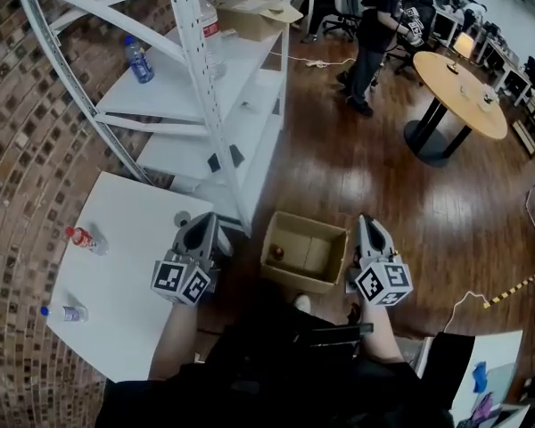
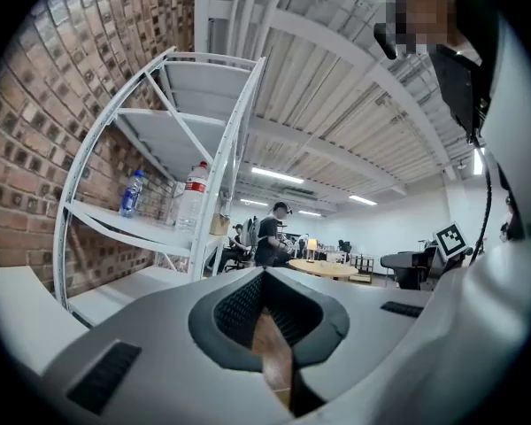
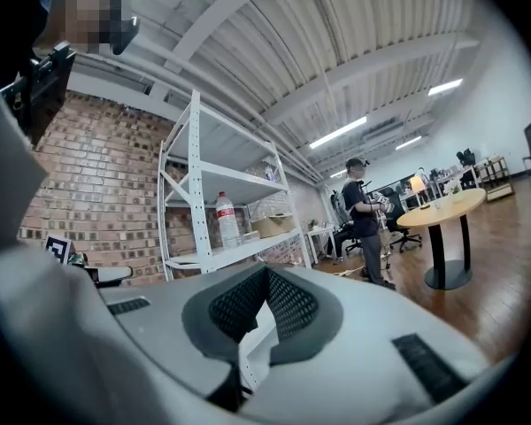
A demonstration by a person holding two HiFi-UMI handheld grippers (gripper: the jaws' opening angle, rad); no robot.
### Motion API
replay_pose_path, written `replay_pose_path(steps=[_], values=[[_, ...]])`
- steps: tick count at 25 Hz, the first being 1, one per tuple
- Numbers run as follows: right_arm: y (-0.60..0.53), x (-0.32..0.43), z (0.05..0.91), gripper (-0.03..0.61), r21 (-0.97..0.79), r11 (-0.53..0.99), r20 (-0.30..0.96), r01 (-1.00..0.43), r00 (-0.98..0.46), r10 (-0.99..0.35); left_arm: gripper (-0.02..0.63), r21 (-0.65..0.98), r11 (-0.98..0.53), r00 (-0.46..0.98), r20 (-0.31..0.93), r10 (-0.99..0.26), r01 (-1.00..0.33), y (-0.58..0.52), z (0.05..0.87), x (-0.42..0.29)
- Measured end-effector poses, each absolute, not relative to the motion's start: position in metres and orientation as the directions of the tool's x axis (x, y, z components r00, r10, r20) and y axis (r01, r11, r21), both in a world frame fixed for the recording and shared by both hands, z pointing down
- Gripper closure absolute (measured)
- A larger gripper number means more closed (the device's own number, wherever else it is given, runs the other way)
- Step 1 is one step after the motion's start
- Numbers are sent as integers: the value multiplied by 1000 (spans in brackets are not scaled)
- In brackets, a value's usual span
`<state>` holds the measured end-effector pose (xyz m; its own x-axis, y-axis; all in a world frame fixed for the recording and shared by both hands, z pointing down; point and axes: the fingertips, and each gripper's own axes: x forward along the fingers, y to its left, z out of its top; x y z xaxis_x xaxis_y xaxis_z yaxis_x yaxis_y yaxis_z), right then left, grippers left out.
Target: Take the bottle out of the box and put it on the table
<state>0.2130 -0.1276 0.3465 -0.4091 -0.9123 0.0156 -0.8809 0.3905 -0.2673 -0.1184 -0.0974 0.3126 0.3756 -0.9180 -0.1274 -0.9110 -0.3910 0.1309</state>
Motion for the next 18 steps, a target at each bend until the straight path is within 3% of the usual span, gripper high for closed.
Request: replay_pose_path(steps=[11, 18], values=[[-200, 247, 312, 574, -212, 495, -39, -843, -498, -866, 609, 100, -338, 315, -190, -930, -936, -147, 293, -66], [-210, 266, 322, 574, -223, 488, -14, -844, -498, -867, 609, 113, -387, 363, -186, -913, -915, -171, 294, -33]])
